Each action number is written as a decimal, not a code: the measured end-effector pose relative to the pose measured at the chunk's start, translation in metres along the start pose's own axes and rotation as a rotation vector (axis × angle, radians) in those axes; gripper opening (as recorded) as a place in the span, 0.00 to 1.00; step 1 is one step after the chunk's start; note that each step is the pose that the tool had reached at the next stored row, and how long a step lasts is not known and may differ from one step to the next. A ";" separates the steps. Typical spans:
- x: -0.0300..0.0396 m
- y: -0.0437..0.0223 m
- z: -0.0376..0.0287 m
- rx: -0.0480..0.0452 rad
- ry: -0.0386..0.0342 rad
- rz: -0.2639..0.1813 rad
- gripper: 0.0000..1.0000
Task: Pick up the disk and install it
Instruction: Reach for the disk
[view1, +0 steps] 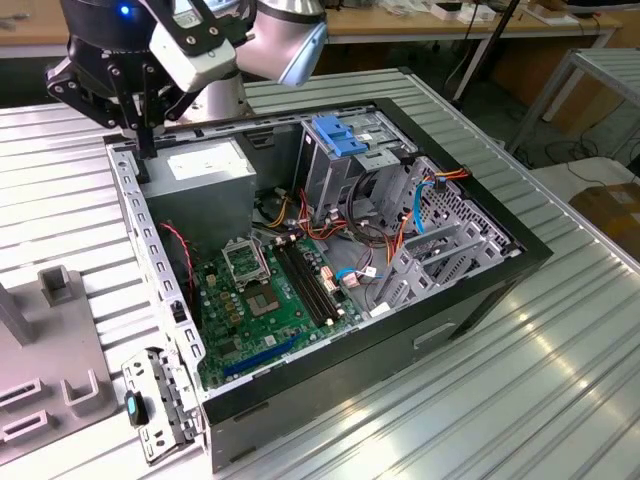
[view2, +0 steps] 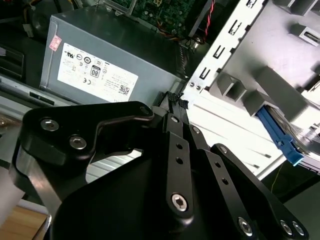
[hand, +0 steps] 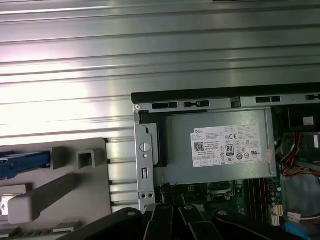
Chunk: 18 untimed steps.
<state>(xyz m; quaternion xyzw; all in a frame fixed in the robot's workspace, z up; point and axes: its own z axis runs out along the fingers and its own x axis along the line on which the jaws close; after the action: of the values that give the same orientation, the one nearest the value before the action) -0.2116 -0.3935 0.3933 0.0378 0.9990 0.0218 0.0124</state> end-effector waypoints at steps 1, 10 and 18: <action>0.0022 0.0000 -0.0001 0.0000 0.0001 0.000 0.11; 0.0491 -0.0022 -0.0012 -0.0001 0.0002 0.000 0.11; 0.0972 -0.0028 -0.0024 -0.0001 0.0002 0.000 0.11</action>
<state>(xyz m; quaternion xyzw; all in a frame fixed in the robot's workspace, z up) -0.3087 -0.3890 0.3933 0.0379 0.9990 0.0218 0.0124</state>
